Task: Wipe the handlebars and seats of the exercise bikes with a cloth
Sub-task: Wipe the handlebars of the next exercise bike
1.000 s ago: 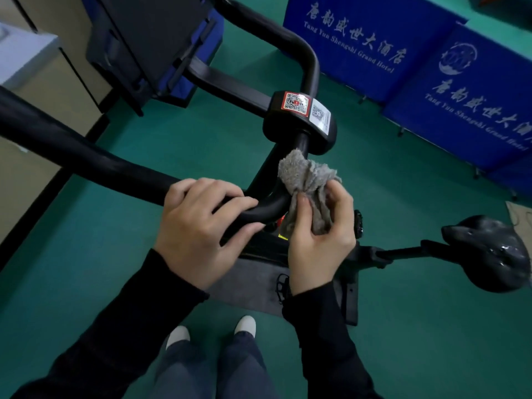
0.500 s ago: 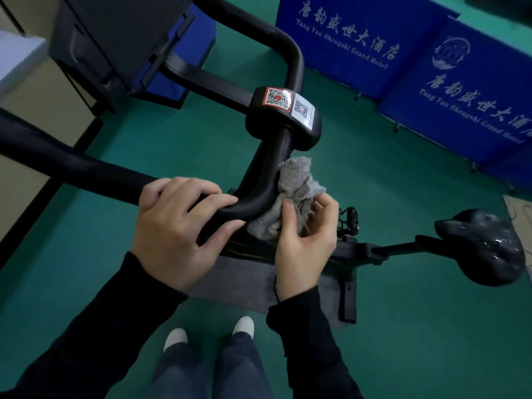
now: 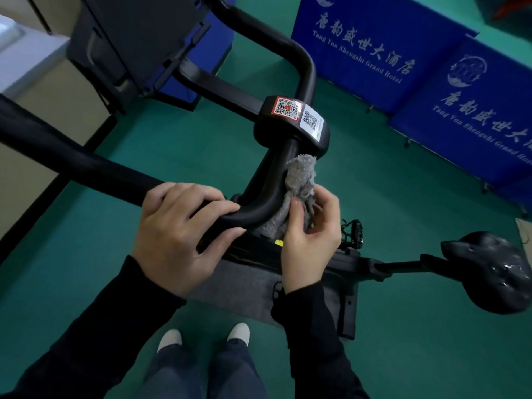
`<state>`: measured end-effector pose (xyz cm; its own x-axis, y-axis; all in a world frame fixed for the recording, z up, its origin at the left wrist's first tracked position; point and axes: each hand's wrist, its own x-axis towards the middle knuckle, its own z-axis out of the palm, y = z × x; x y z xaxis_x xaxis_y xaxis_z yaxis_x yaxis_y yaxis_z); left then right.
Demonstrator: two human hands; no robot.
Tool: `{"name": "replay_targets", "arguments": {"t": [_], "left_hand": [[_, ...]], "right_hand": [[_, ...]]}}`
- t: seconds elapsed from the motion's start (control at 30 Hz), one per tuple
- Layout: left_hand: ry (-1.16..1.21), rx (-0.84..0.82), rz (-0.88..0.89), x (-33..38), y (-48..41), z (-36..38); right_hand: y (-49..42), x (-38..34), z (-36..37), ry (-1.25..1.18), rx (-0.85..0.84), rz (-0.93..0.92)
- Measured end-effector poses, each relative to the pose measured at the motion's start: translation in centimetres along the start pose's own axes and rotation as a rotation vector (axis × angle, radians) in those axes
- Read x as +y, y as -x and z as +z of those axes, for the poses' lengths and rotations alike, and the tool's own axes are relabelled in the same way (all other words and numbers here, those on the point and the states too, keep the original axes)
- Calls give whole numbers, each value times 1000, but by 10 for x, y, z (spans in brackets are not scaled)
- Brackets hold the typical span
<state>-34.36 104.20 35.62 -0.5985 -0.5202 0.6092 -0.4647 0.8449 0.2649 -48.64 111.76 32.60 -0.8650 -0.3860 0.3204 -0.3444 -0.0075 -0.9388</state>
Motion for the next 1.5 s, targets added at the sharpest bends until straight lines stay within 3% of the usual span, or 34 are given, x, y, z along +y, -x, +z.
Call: {"name": "replay_targets", "arguments": {"t": [0.3,0.5,0.73,0.97,1.3,1.5], "left_hand": [[7,-1,-4,0,0,0],[-4,-7,-7,1,-3,0],[-20,-12,-13,1,-2,0],[-12,6,0,-1,-2,1],[9,22,21,-3,0,2],[20,16,23,-4,-1,1]], "right_hand": [[-1,1,1,-183,-35,124],[-31,10,15,-375,-36,369],[-5,17,8,-543,-73,484],[-45,19,28,-612,-18,557],[20,7,30,-1033,-53,879],[16,4,35,-1045,105,889]]}}
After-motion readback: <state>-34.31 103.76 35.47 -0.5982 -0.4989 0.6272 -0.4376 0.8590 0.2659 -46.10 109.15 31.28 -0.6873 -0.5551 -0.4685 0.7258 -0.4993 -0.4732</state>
